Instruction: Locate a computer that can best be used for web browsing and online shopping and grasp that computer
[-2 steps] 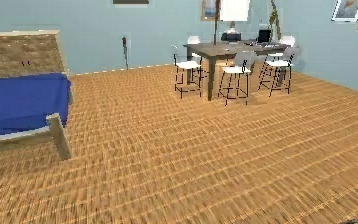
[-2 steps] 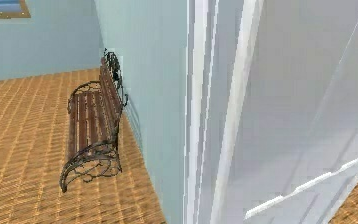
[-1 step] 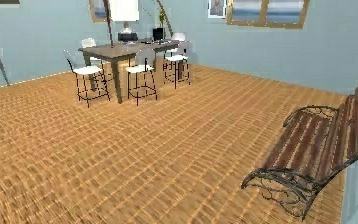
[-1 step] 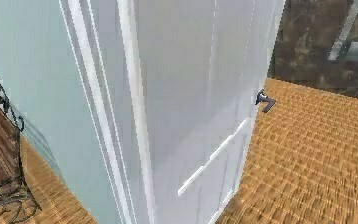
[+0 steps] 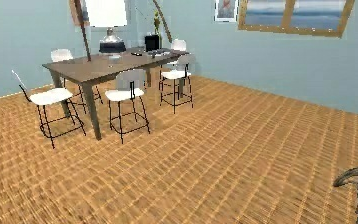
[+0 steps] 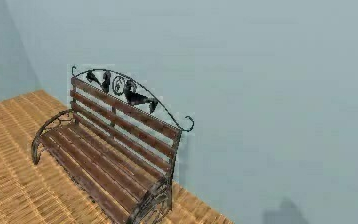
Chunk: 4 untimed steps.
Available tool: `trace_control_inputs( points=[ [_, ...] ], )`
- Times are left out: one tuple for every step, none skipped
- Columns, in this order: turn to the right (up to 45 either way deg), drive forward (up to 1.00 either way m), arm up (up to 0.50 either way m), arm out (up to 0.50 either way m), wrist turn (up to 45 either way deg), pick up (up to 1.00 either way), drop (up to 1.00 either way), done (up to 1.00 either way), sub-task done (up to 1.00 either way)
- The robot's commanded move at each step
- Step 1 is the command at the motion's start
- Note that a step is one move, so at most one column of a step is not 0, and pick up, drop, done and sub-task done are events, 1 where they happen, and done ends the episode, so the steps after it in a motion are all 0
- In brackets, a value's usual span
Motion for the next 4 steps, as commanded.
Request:
trace_control_inputs(
  points=[
    [0.0, 1.0, 0.0, 0.0, 0.0, 0.0, 0.0, 0.0, 0.0],
    [3.0, 0.0, 0.0, 0.0, 0.0, 0.0, 0.0, 0.0, 0.0],
    [0.0, 1.0, 0.0, 0.0, 0.0, 0.0, 0.0, 0.0, 0.0],
    [-30.0, 0.0, 0.0, 0.0, 0.0, 0.0, 0.0, 0.0, 0.0]
  ],
)
